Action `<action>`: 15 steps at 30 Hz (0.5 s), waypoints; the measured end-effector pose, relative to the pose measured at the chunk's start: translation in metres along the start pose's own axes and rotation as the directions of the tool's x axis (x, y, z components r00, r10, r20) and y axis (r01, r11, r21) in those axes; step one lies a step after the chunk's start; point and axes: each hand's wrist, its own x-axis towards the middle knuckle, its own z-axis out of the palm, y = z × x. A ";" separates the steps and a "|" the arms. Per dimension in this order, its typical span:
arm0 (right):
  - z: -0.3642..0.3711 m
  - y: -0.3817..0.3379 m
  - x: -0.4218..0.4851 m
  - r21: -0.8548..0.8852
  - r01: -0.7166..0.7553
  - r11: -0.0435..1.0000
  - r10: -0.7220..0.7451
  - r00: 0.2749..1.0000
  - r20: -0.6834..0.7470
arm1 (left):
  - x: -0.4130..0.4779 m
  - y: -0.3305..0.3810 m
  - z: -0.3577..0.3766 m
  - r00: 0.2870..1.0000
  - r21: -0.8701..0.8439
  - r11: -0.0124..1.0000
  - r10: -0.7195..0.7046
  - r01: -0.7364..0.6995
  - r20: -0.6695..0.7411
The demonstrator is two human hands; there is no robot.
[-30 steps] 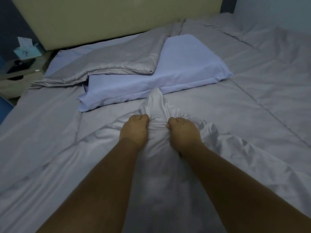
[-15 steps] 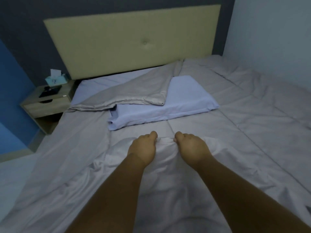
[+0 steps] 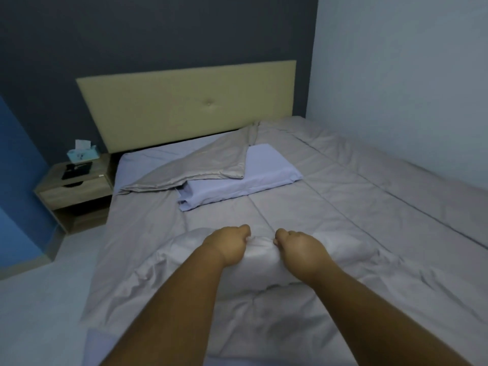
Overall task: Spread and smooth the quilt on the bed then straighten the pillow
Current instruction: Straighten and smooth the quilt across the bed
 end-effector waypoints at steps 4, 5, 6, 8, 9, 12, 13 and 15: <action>-0.016 -0.030 -0.070 0.011 -0.006 1.000 0.006 0.998 0.055 | -0.071 0.019 0.010 0.998 0.025 1.000 -0.010 0.009 0.060; -0.018 -0.038 -0.089 0.014 -0.005 1.000 0.003 0.996 0.087 | -0.090 0.026 0.015 0.996 0.035 0.999 -0.012 0.009 0.086; -0.019 -0.046 -0.107 0.014 -0.009 1.000 0.007 0.993 0.120 | -0.108 0.032 0.020 0.993 0.046 0.999 -0.016 0.011 0.116; -0.017 -0.057 -0.143 0.023 -0.026 0.999 0.022 0.989 0.149 | -0.141 0.044 0.028 0.985 0.070 0.997 -0.026 0.014 0.169; -0.016 -0.062 -0.159 0.028 -0.037 0.999 0.031 0.986 0.166 | -0.156 0.051 0.031 0.979 0.084 0.996 -0.029 0.012 0.200; -0.014 -0.076 -0.199 0.077 -0.110 0.991 0.083 0.954 0.290 | -0.193 0.064 0.044 0.945 0.135 0.991 -0.052 0.009 0.324; -0.015 -0.083 -0.208 0.098 -0.121 0.988 0.079 0.933 0.350 | -0.204 0.067 0.048 0.925 0.168 0.986 -0.059 -0.005 0.376; -0.013 -0.098 -0.223 0.081 -0.121 0.989 0.066 0.869 0.490 | -0.227 0.069 0.060 0.878 0.235 0.970 -0.065 -0.056 0.475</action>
